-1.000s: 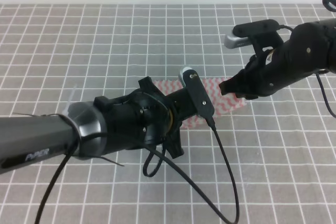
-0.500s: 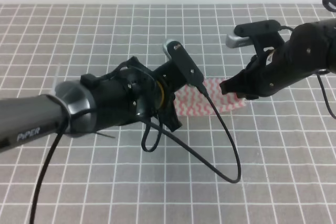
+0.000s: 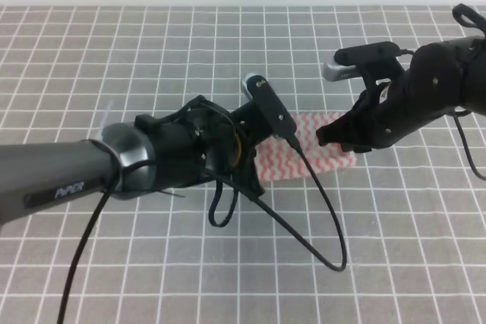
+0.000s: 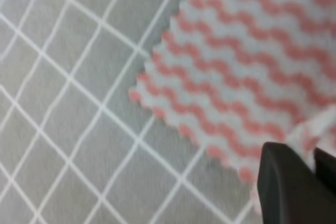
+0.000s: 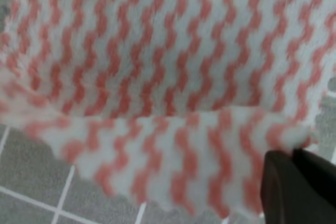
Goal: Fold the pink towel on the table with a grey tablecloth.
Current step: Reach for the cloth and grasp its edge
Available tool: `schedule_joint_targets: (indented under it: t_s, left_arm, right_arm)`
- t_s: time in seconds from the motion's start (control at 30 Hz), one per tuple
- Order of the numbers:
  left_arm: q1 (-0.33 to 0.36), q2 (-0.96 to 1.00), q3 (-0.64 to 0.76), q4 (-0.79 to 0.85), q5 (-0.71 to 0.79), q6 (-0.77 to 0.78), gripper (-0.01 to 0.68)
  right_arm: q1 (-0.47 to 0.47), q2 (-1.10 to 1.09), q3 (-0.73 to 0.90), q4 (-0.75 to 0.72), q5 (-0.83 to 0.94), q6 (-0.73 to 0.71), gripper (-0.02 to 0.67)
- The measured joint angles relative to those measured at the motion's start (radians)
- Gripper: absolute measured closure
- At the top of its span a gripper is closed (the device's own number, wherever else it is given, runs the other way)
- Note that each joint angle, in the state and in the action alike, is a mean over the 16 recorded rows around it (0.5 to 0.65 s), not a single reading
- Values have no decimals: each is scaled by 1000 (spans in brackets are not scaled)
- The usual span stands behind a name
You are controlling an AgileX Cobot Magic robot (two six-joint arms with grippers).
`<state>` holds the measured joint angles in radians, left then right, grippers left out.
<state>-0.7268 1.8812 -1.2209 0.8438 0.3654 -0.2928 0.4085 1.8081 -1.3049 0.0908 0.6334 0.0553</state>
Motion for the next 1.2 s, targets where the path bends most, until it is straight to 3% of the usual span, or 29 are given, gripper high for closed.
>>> schedule_joint_targets:
  t_s: [0.4,1.2]
  left_arm:
    - [42,45,-34,-18,-51,0,674]
    - [64,109,-107,-48,-80,5,674]
  right_arm:
    - [-6,27,0,-16,-37,-1,664]
    - [-10,54,1,-56,-135,-3,664]
